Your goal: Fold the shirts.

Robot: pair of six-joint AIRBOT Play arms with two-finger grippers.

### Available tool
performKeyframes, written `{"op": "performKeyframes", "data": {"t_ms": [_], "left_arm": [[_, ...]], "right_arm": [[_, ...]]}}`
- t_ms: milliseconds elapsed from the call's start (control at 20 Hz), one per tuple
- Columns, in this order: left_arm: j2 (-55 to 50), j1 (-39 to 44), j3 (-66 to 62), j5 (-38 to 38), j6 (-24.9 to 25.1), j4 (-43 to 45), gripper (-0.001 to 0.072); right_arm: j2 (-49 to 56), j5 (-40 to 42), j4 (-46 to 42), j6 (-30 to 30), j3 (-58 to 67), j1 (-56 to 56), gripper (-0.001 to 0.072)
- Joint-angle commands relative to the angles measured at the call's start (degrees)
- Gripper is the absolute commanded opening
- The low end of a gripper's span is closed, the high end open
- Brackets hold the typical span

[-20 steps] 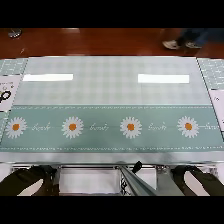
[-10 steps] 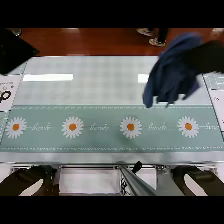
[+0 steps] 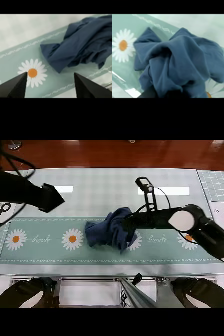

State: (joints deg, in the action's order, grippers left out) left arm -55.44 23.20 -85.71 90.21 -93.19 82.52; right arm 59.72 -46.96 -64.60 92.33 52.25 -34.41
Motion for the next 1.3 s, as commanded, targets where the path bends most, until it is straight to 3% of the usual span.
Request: {"op": "performKeyframes", "data": {"t_ms": [0, 50, 100, 350, 500, 750, 1050, 1200, 1250], "left_arm": [[0.0, 0.0, 8.4, -2.6, 0.1, 0.0, 0.0714], [0.1, 0.0, 10.8, -3.3, 0.1, 0.0, 0.0714], [0.1, 0.0, 13.2, -3.9, 0.2, 0.0, 0.0714], [0.1, 0.0, 27.6, -8.4, 2.7, -1.9, 0.0714], [0.1, 0.0, 37.1, -17.6, 2.7, -7.3, 0.0714], [0.1, 0.0, 50.6, -33.4, 3.4, -19.2, 0.0714], [-0.1, -3.6, 53.3, -39.5, 12.7, -25.8, 0.0712], [-0.7, -7.7, 54.9, -41.9, 14.7, -29.3, 0.0709], [-1.4, -9.1, 55.5, -42.0, 16.1, -30.6, 0.0659]], "right_arm": [[4.0, 3.4, -1.8, 1.9, -1.1, -1.7, 0.0352], [3.7, 3.3, -2.3, 1.9, -0.8, -1.6, 0.0418], [3.2, 2.4, -3.4, 1.8, -0.1, -1.1, 0.0439], [-3.7, -9.9, -23.2, 1.7, 4.2, 6.7, 0.0440], [-6.7, -20.2, -31.8, 0.0, 4.2, 13.9, 0.0441], [-6.7, -26.2, -25.6, -7.2, 3.9, 24.0, 0.0441], [-6.7, -26.6, -22.2, -9.2, 3.9, 25.4, 0.0441], [-6.7, -26.3, -21.3, -9.3, 3.9, 25.4, 0.0441], [-6.7, -26.1, -20.9, -9.2, 3.9, 25.4, 0.0440]]}}
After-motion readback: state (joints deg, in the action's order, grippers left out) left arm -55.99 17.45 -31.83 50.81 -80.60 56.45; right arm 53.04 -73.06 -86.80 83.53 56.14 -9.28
